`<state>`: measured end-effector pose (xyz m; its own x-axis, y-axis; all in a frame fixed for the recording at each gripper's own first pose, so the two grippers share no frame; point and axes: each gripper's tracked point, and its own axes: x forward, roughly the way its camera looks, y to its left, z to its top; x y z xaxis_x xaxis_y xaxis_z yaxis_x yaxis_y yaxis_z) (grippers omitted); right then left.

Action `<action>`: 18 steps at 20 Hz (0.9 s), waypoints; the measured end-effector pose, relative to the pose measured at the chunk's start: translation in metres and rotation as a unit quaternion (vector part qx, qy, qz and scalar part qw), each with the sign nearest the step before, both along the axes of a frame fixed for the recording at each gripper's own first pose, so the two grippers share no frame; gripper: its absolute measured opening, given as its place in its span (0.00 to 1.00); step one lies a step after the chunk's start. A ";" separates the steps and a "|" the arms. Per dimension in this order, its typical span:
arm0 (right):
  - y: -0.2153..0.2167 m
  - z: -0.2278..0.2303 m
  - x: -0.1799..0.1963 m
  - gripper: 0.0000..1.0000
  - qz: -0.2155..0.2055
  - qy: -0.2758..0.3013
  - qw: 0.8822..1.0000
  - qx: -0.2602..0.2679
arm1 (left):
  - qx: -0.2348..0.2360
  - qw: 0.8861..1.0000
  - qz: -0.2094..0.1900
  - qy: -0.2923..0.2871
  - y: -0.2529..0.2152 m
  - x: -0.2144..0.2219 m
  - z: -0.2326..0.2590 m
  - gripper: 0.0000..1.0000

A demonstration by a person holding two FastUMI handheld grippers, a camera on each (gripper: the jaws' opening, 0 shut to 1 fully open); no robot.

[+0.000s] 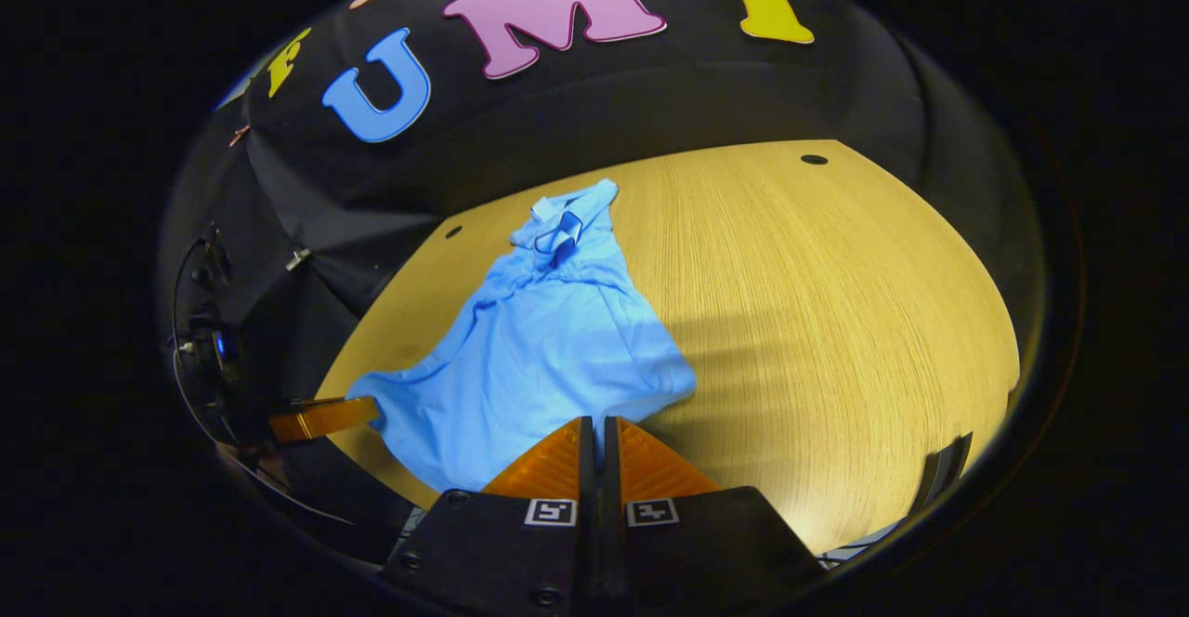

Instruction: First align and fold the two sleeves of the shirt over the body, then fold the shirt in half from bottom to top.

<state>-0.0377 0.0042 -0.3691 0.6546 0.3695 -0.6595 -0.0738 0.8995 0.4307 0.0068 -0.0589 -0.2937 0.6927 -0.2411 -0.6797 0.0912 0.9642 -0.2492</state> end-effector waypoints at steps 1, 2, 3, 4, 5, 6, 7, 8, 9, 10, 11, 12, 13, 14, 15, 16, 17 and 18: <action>0.001 0.007 0.009 0.05 -0.004 -0.009 1.000 0.007 | -0.004 1.000 0.001 -0.009 -0.002 0.008 0.008 0.06; 0.002 0.013 0.021 0.05 -0.009 -0.017 1.000 0.013 | -0.007 1.000 0.003 -0.020 -0.003 0.017 0.015 0.06; 0.002 0.018 0.033 0.05 -0.017 -0.023 0.999 0.019 | -0.008 1.000 0.006 -0.030 -0.004 0.029 0.021 0.06; 0.002 0.023 0.047 0.05 -0.026 -0.031 0.999 0.025 | -0.010 0.999 0.010 -0.038 -0.004 0.041 0.027 0.06; 0.001 0.028 0.061 0.05 -0.035 -0.038 0.998 0.031 | -0.013 0.999 0.015 -0.050 -0.005 0.055 0.034 0.06; 0.000 0.033 0.077 0.05 -0.044 -0.046 0.997 0.039 | -0.014 0.998 0.020 -0.062 -0.004 0.069 0.042 0.06; 0.000 0.038 0.091 0.05 -0.052 -0.055 0.996 0.043 | -0.016 0.997 0.025 -0.075 -0.004 0.085 0.051 0.06; -0.002 0.045 0.107 0.05 -0.058 -0.066 0.995 0.046 | -0.018 0.996 0.029 -0.088 -0.003 0.100 0.060 0.06; -0.004 0.052 0.122 0.05 -0.063 -0.077 0.994 0.047 | -0.019 0.994 0.034 -0.102 -0.003 0.115 0.068 0.06; -0.007 0.058 0.139 0.05 -0.068 -0.089 0.992 0.051 | -0.021 0.992 0.038 -0.115 -0.003 0.129 0.078 0.06; -0.009 0.064 0.156 0.05 -0.074 -0.100 0.991 0.052 | -0.023 0.991 0.042 -0.128 -0.002 0.142 0.088 0.06; -0.013 0.072 0.171 0.05 -0.078 -0.110 0.989 0.056 | -0.023 0.989 0.047 -0.139 -0.002 0.156 0.097 0.06; -0.018 0.079 0.188 0.05 -0.084 -0.121 0.987 0.057 | -0.024 0.987 0.053 -0.149 -0.001 0.169 0.104 0.06; -0.020 0.083 0.205 0.05 -0.087 -0.130 0.986 0.058 | -0.024 0.985 0.060 -0.160 0.000 0.184 0.110 0.06; -0.023 0.086 0.221 0.05 -0.091 -0.137 0.985 0.057 | -0.024 0.983 0.067 -0.168 0.002 0.199 0.114 0.06; -0.025 0.087 0.238 0.05 -0.093 -0.143 0.984 0.059 | -0.025 0.981 0.074 -0.178 0.004 0.216 0.121 0.06; -0.026 0.088 0.252 0.05 -0.094 -0.148 0.983 0.059 | -0.024 0.979 0.080 -0.187 0.006 0.233 0.124 0.06; -0.027 0.087 0.268 0.05 -0.095 -0.152 0.982 0.057 | -0.018 0.977 0.086 -0.192 0.010 0.248 0.126 0.06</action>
<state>0.2304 -0.0227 -0.2824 0.8794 0.2820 -0.3837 -0.0504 0.8564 0.5138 0.2544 -0.0490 -0.1678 0.9277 -0.1188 -0.3540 0.0230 0.9645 -0.2632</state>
